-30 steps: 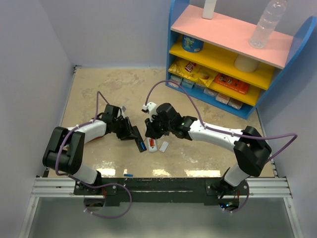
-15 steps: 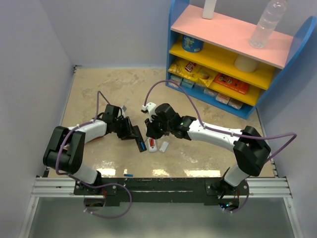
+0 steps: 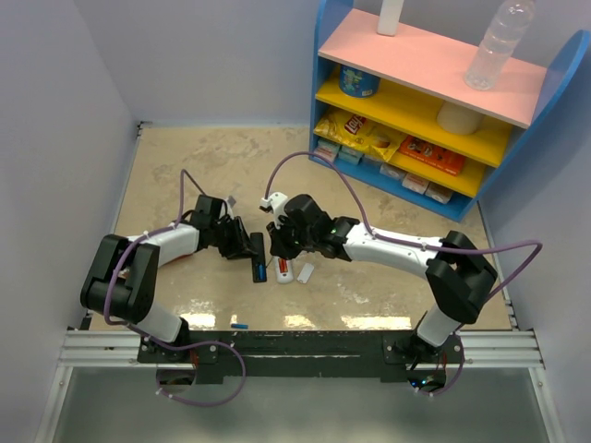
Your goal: Unload the batteries from the remote control
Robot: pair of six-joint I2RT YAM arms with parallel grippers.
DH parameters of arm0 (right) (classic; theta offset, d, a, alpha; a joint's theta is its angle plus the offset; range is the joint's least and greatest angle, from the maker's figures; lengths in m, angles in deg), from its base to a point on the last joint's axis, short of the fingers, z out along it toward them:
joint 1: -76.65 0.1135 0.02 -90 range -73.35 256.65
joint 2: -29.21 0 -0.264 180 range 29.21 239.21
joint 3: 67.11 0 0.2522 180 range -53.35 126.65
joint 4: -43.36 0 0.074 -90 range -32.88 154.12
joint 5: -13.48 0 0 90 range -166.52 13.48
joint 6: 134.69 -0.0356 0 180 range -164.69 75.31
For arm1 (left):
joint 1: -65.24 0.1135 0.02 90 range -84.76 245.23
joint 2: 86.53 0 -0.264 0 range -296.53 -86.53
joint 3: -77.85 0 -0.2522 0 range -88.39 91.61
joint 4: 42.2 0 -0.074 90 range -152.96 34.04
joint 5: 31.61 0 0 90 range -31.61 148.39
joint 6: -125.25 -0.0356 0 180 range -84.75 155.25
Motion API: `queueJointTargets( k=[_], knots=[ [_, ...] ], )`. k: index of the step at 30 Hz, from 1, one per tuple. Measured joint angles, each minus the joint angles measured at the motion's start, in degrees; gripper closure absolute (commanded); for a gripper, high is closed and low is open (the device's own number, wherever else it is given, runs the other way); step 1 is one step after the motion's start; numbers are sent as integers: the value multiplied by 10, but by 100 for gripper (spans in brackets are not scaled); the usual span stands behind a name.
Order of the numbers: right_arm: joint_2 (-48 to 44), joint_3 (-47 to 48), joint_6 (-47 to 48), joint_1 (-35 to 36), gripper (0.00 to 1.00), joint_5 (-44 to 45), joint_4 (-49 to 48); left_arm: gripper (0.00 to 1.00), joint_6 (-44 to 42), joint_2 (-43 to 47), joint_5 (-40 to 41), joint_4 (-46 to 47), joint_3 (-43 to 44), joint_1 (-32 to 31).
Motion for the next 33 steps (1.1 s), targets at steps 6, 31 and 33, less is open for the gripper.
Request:
queueJointTargets(
  k=[6, 31, 33],
  knots=[
    [0, 8, -12, 4, 100, 21, 15, 66, 6, 5, -2, 9, -8, 0],
    [-15, 29, -42, 27, 100, 43, 49, 60, 12, 45, 12, -10, -32, -1],
    [-15, 29, -43, 29, 100, 44, 50, 61, 12, 47, 10, -9, -34, -1]
  ],
)
